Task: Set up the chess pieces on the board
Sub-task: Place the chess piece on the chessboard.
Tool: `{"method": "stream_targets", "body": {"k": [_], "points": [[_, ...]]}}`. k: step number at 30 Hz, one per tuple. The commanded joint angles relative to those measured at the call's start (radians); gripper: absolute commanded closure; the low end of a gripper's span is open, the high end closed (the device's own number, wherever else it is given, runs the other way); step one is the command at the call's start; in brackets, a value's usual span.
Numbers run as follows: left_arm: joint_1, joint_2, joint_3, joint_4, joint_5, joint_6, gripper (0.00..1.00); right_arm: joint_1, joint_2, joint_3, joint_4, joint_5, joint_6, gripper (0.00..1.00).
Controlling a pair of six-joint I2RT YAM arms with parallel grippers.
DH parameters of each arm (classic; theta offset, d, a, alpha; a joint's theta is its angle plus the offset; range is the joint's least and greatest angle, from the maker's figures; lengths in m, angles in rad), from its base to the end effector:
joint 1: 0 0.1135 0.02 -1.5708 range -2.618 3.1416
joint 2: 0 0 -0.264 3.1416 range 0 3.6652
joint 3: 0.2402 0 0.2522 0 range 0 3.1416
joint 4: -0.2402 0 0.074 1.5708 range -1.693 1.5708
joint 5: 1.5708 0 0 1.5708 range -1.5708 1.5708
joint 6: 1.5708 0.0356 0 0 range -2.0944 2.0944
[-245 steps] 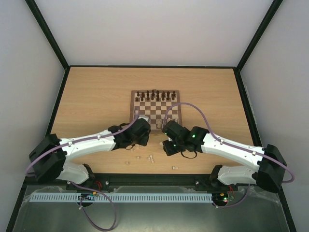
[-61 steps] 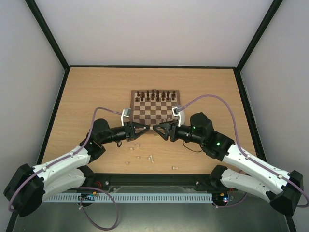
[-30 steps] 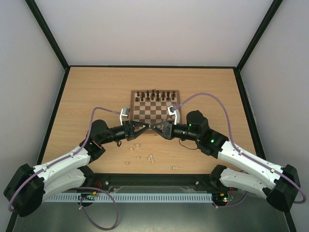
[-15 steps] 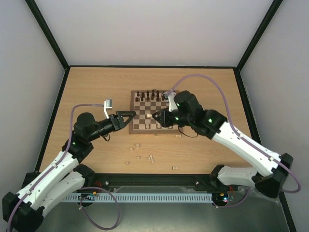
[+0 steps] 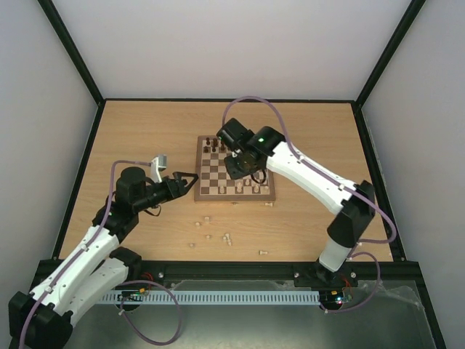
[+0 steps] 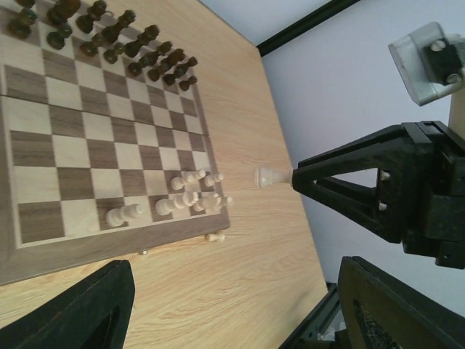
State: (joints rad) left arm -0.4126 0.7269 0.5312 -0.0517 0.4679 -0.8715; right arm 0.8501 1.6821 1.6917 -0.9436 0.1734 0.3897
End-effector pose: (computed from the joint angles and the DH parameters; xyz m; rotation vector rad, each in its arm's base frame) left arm 0.1559 -0.0858 0.2743 -0.0920 2.0013 -1.2947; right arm 0.2412 0.2653 0.3505 -0.5026 2.4598 0.3030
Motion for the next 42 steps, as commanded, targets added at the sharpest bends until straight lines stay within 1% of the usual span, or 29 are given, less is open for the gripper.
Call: {"method": "stream_targets", "body": {"k": [1,12,22,30,35,42], "points": [[0.02,0.014,-0.029,-0.027,0.017,0.046,0.2,0.003,0.082,0.05,-0.157,0.071,-0.038,0.95],[0.07,0.035,-0.04,-0.021,0.052,0.074,0.2,0.032,0.225,0.038,-0.093,0.016,-0.081,0.96],[0.085,0.051,-0.049,-0.01,0.062,0.075,0.2,0.039,0.277,-0.017,-0.001,-0.019,-0.095,0.96],[0.088,0.065,-0.053,-0.002,0.06,0.074,0.21,0.039,0.32,-0.021,0.011,-0.003,-0.105,0.95],[0.089,0.066,-0.051,0.0,0.061,0.072,0.21,0.039,0.342,-0.023,0.004,0.046,-0.104,0.95],[0.09,0.065,-0.051,0.0,0.061,0.073,0.21,0.039,0.36,-0.023,0.006,0.047,-0.11,0.93]]}}
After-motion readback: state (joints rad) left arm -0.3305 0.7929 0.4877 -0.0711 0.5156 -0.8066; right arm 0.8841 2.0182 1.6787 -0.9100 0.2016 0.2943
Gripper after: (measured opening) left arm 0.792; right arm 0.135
